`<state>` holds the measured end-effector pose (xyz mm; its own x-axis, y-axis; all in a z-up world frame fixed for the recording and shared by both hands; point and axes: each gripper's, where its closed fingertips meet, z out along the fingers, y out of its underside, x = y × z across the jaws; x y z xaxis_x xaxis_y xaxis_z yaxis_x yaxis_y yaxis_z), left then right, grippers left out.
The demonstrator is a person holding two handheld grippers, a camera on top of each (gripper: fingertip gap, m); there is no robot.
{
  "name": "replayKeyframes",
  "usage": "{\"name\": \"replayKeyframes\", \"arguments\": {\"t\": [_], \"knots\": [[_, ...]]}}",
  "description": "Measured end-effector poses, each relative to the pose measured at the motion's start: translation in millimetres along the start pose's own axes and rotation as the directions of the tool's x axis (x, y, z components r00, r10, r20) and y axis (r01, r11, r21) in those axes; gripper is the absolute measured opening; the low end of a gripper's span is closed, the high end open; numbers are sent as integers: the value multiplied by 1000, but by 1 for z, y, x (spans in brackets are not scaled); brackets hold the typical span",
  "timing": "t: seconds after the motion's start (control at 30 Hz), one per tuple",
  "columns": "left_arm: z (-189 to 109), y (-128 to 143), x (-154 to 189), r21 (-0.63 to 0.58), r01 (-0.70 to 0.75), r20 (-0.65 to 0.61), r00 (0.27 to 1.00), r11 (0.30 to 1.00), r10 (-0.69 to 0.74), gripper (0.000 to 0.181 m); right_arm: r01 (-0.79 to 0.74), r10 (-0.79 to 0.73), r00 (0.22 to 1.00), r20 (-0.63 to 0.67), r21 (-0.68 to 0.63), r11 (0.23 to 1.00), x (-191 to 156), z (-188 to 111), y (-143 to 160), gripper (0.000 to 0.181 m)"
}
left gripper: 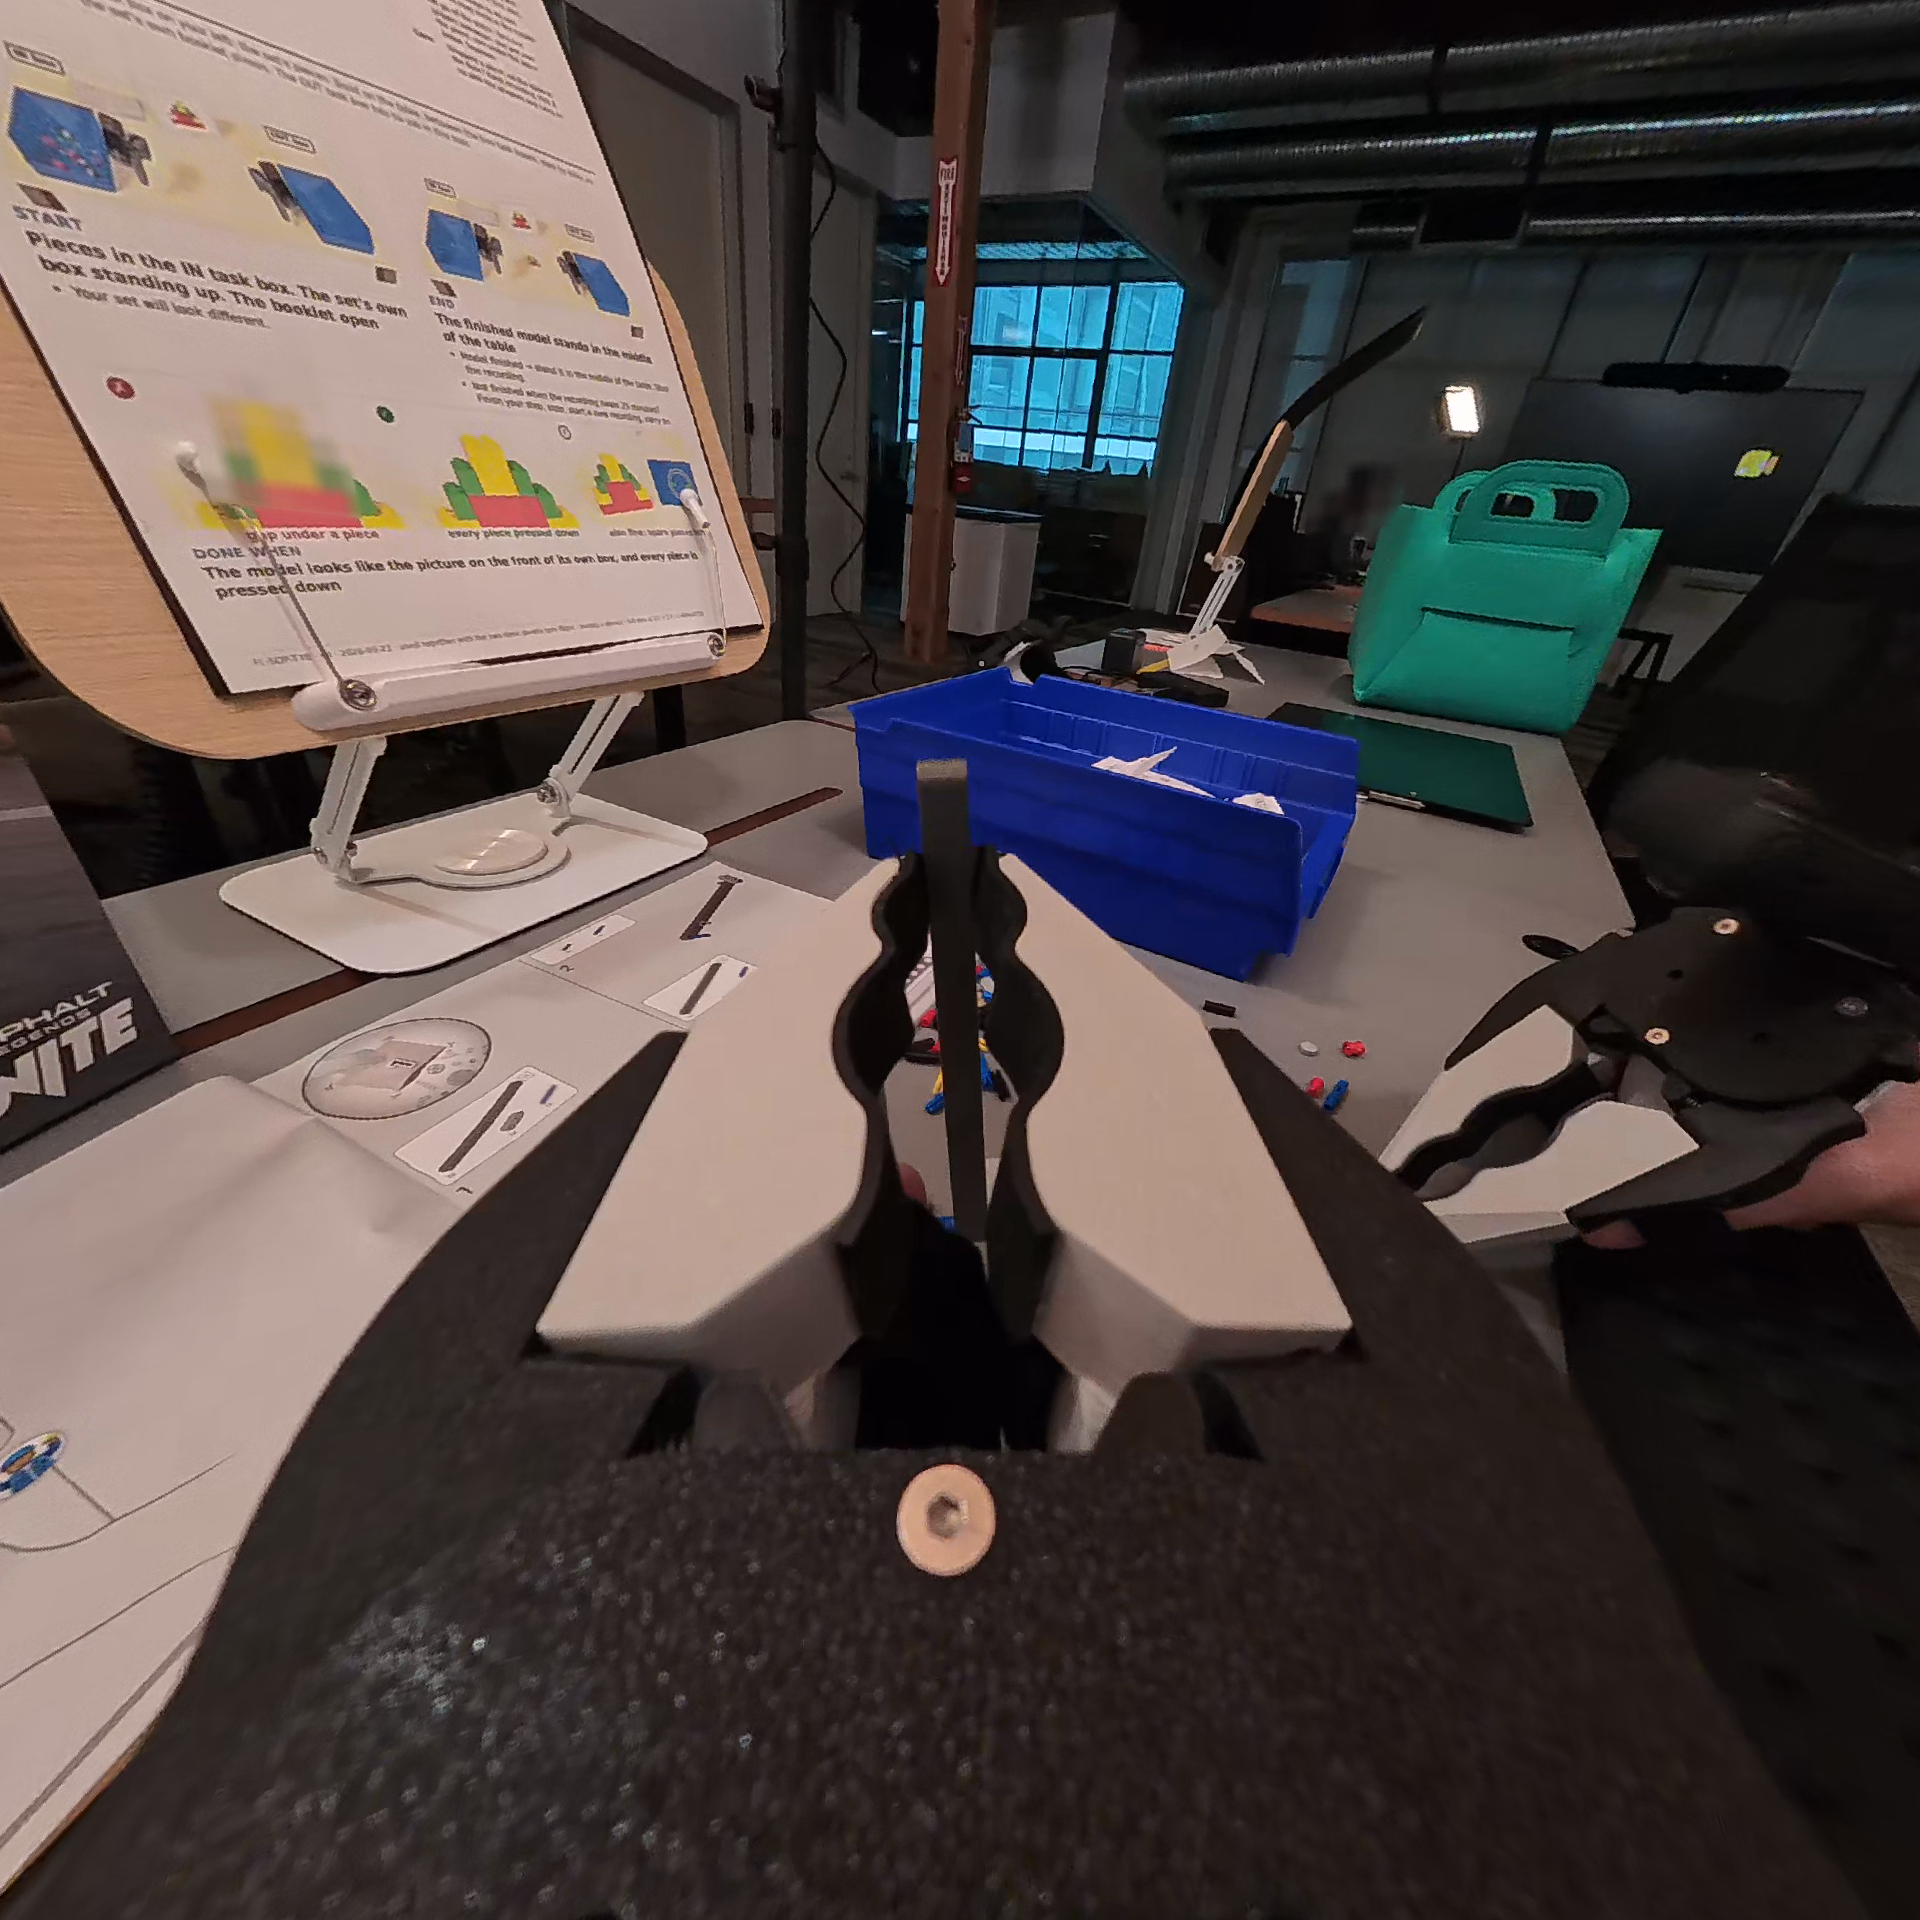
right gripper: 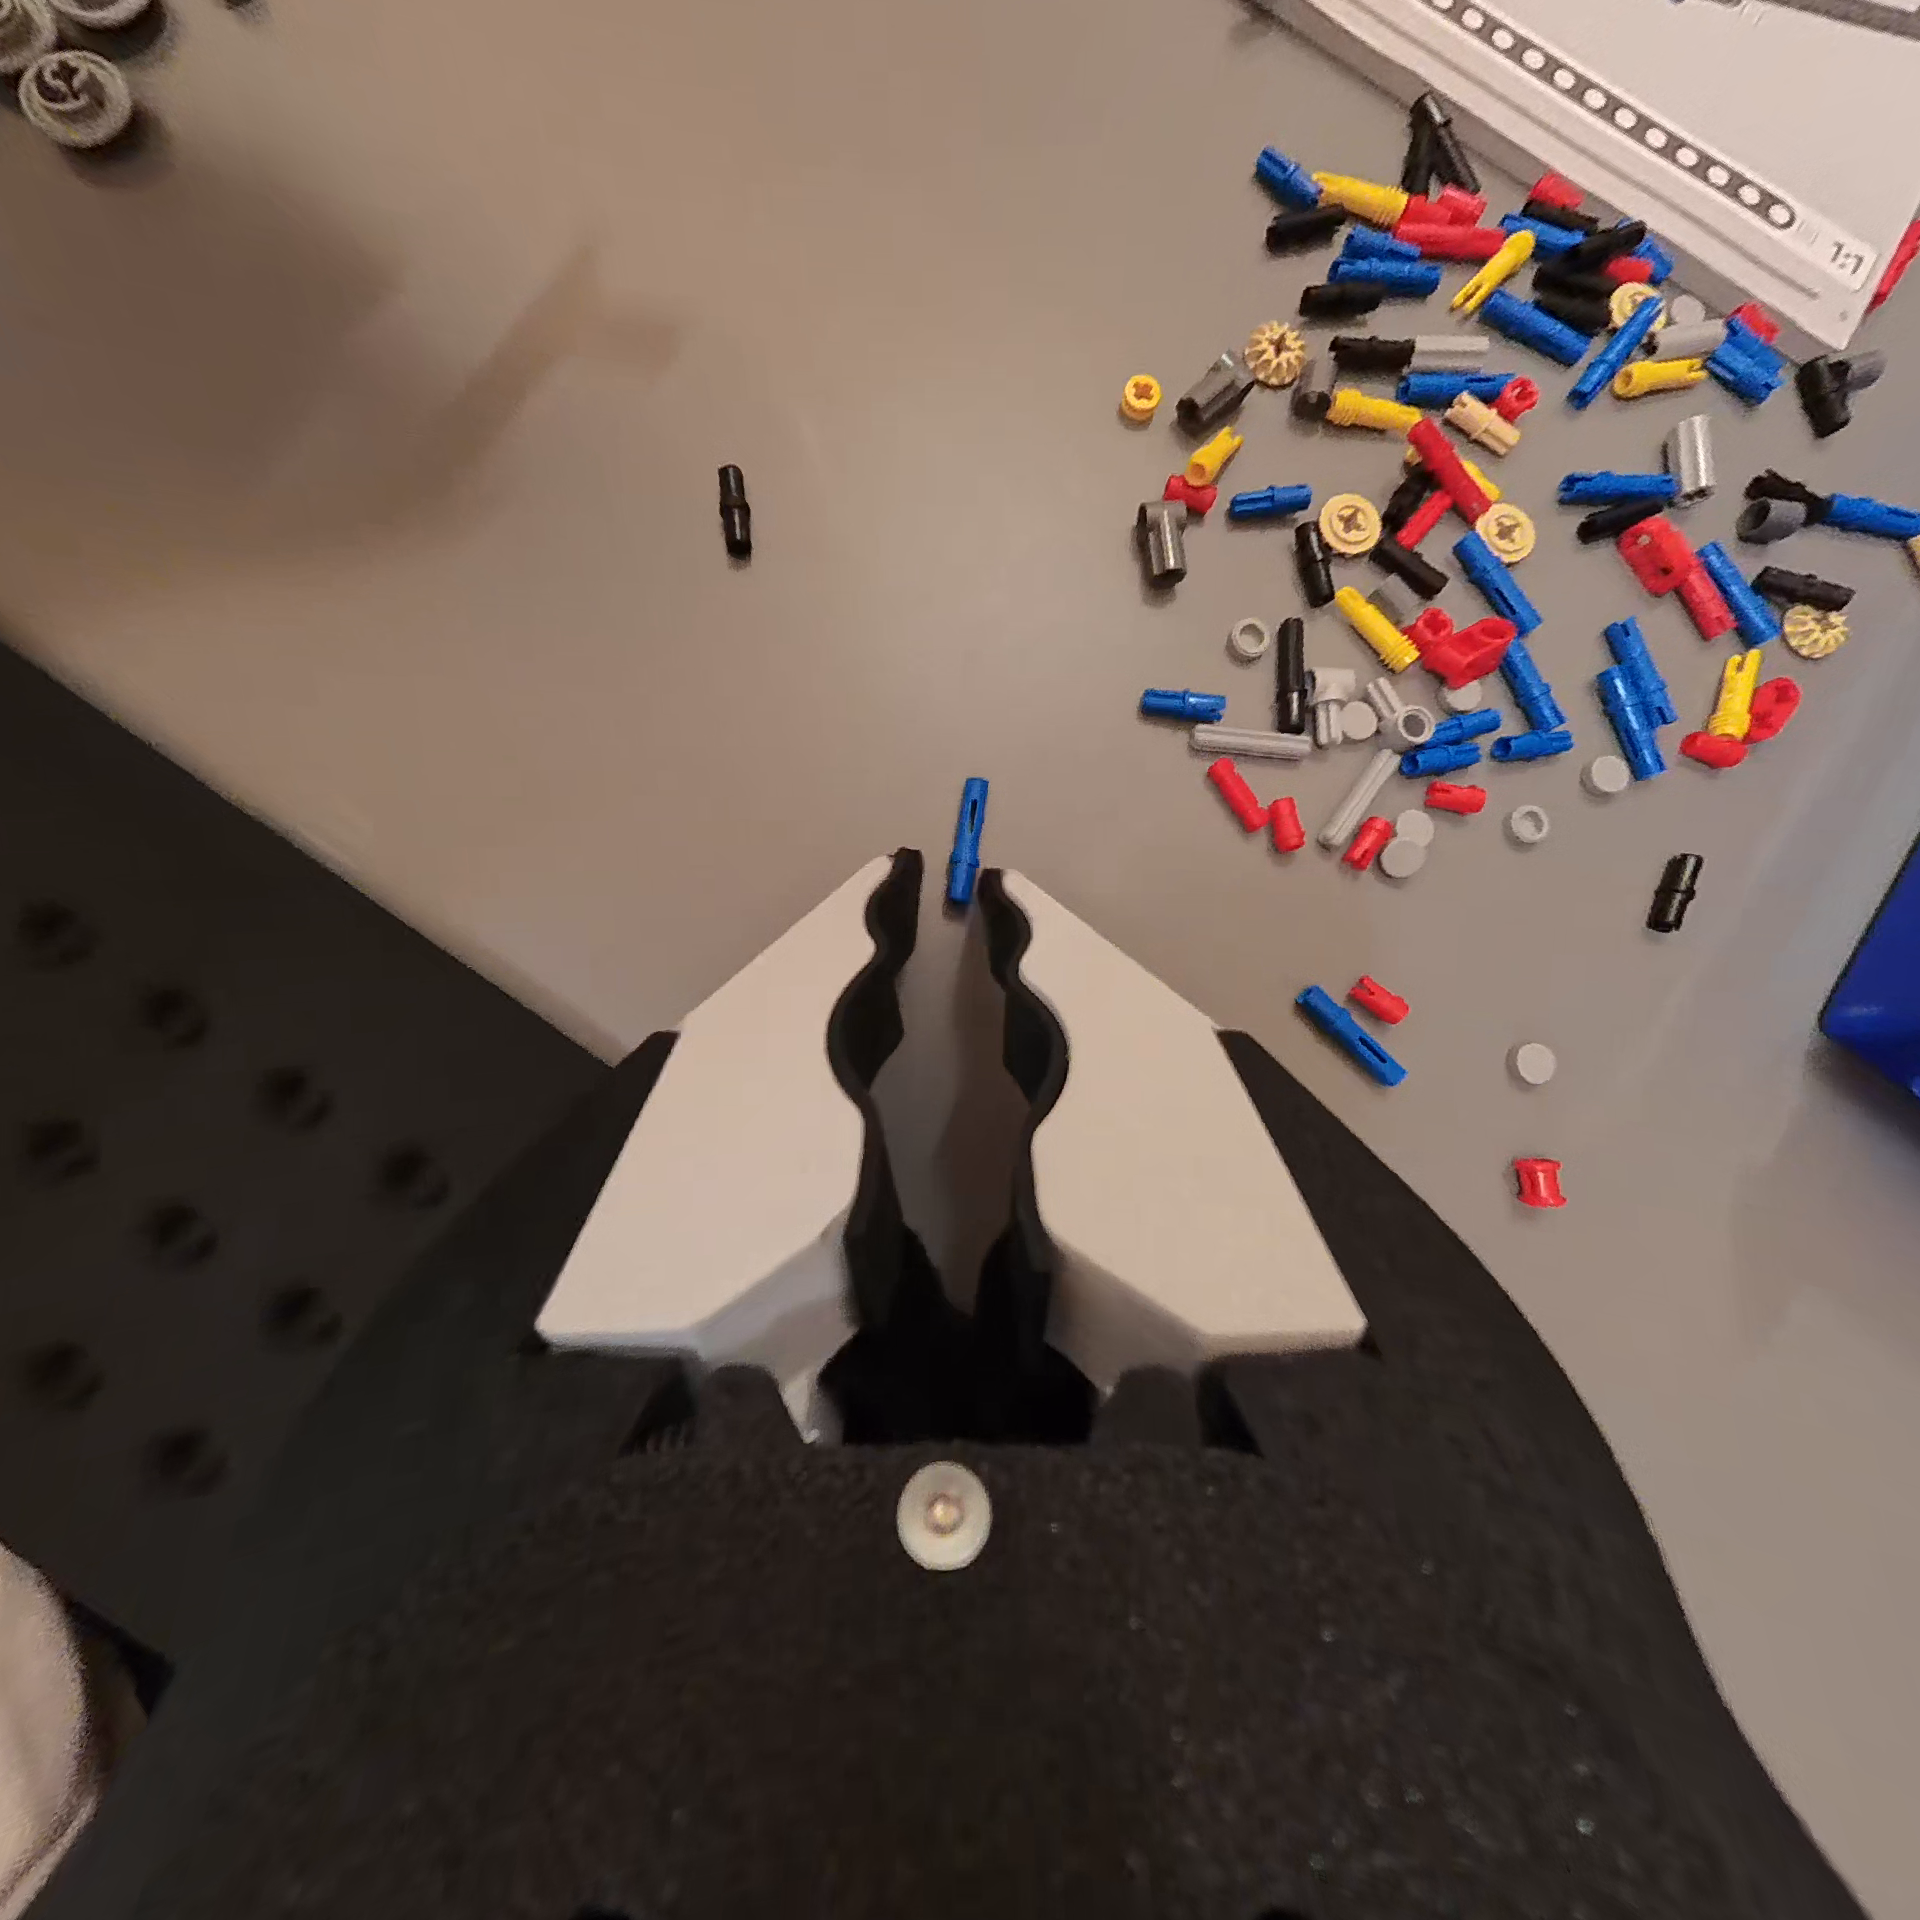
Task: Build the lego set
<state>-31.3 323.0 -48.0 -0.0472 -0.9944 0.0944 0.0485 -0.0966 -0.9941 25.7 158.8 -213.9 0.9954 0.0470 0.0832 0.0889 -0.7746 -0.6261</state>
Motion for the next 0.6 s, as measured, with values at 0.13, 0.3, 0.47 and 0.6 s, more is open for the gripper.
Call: {"name": "replayKeyframes", "arguments": {"t": [0.13,0.3,0.47,0.6], "knots": [[-2,-3,-1,10,-18,2,1000,1000,18,6,38,-37,999,19,-42,998,2,-2,1,3],[-5,-5,-3,8,-47,1,999,999,47,6,249,-195,967,166,-430,868,46,-51,32,4],[-2,0,0,-20,-57,-16,998,998,57,7,371,-127,925,358,-777,508,88,-93,80,3],[-3,-1,4,-12,-79,-24,997,997,79,7,426,-84,904,420,-858,289,98,-107,96,3]]}}
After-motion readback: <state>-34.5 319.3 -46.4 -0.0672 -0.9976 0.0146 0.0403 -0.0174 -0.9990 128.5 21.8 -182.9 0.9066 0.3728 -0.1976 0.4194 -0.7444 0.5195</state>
